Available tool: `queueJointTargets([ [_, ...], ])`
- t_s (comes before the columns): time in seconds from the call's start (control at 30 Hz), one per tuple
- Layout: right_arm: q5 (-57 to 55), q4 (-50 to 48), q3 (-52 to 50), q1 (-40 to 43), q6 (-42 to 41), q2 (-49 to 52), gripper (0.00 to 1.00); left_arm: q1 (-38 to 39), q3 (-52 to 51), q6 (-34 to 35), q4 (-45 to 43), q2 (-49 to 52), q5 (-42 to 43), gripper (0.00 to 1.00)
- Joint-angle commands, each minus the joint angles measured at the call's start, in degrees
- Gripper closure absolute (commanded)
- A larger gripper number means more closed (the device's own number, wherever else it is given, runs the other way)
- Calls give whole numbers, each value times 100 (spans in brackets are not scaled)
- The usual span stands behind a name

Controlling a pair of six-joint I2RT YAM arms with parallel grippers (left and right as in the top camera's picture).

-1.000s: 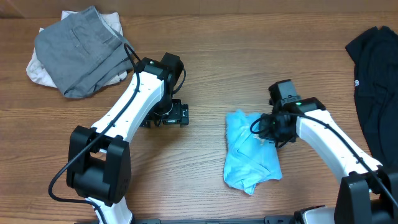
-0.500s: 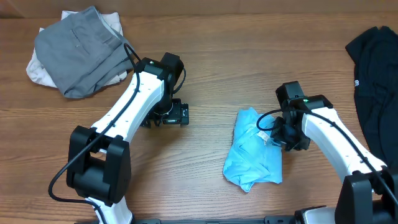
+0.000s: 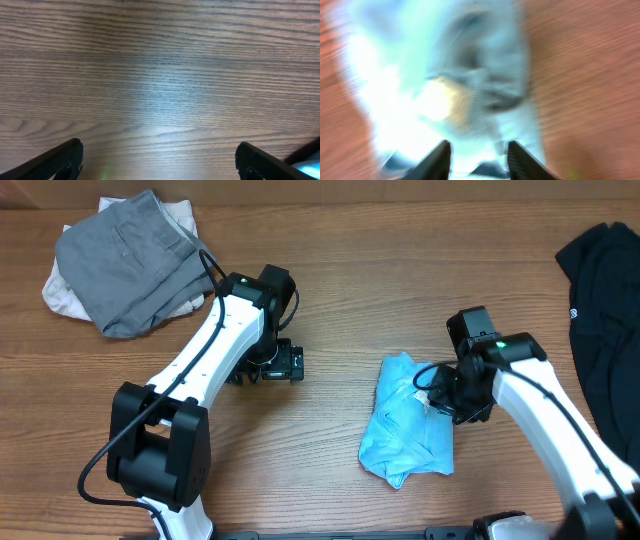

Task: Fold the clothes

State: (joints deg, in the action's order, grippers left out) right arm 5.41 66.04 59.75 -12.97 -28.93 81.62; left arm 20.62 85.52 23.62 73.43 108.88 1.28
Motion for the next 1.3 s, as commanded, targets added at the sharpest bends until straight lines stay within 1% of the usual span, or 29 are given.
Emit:
queueJointTargets([
  [0.0,603,-42,181,-404,610,-422,38,-13,-26,-92,-42,-22,22,0],
  [0.03,605,-66,177,-531,647,-433,28,-13,-26,-92,-44,-22,22,0],
  [0.07,610,-109,164,-656,647,-428,24,-13,-26,-92,-44,-22,22,0],
  [0.1,612,-210,109,-798,643,-396,22,-13,-26,-92,-44,-22,24,0],
  [0.23,629,-520,-162,-1119,404,-168,22,-13,-26,-92,0,-22,26,0],
  [0.3,697,-686,-273,-1161,343,-7,25,-13,-26,-92,22,-22,26,0],
  [0.4,955,-942,-400,-1174,354,227,34,-13,-26,-92,22,-22,24,0],
  [0.53,1060,-1071,-404,-1180,367,448,37,-13,-26,-92,9,-22,24,0],
  [0.67,1246,-1069,-404,-1180,365,466,44,-13,-26,-92,-17,-22,24,0],
  [0.73,1425,-1073,-407,-1182,365,466,45,-13,-26,-92,-31,-22,24,0],
  [0.87,1403,-1126,-448,-1211,356,466,52,-13,-26,-90,-52,-22,28,0],
  [1.03,1425,-1294,-629,-1211,341,466,53,-13,-26,-90,-26,-22,26,0],
  [1.2,1598,-1530,-833,-1211,339,466,57,-13,-26,-90,-63,-22,26,0],
  [1.27,1515,-1537,-844,-1211,341,466,62,-13,-26,-90,-68,-22,26,0],
])
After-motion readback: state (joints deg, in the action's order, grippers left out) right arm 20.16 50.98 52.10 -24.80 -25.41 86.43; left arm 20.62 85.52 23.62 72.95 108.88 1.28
